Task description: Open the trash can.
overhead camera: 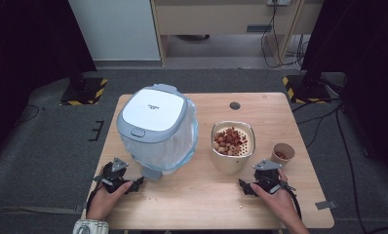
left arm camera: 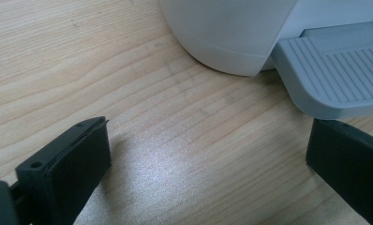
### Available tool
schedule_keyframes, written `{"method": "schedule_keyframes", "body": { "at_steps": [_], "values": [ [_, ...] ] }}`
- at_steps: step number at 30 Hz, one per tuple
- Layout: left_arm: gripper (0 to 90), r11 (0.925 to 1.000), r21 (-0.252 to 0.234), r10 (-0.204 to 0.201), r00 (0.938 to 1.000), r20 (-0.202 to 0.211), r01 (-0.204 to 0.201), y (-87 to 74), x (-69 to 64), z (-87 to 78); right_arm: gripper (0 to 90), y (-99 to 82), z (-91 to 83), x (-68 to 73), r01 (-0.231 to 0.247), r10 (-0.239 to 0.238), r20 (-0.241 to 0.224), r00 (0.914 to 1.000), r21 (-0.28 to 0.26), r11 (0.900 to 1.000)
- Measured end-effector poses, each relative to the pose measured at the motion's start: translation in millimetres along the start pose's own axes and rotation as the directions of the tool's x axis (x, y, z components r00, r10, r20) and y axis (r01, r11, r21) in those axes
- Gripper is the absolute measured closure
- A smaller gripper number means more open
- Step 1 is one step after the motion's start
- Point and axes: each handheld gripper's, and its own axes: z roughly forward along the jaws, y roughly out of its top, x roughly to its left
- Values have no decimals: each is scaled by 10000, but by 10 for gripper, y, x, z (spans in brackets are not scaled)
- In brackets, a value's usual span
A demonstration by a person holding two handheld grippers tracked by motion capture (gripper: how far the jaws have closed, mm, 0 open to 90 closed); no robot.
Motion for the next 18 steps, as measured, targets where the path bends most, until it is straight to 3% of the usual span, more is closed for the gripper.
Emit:
{"method": "schedule_keyframes", "body": {
  "at_steps": [12, 18],
  "values": [
    [3, 10000, 75, -3, 10000, 11, 3, 11, 11, -11, 24, 0, -1, 3, 1, -1, 32, 10000, -5, 10000],
    [117, 9997, -18, -227, 9996, 193, 228, 32, 39, -96, 24, 2, 1, 7, -6, 6, 20, 10000, 1, 10000]
  ]
}}
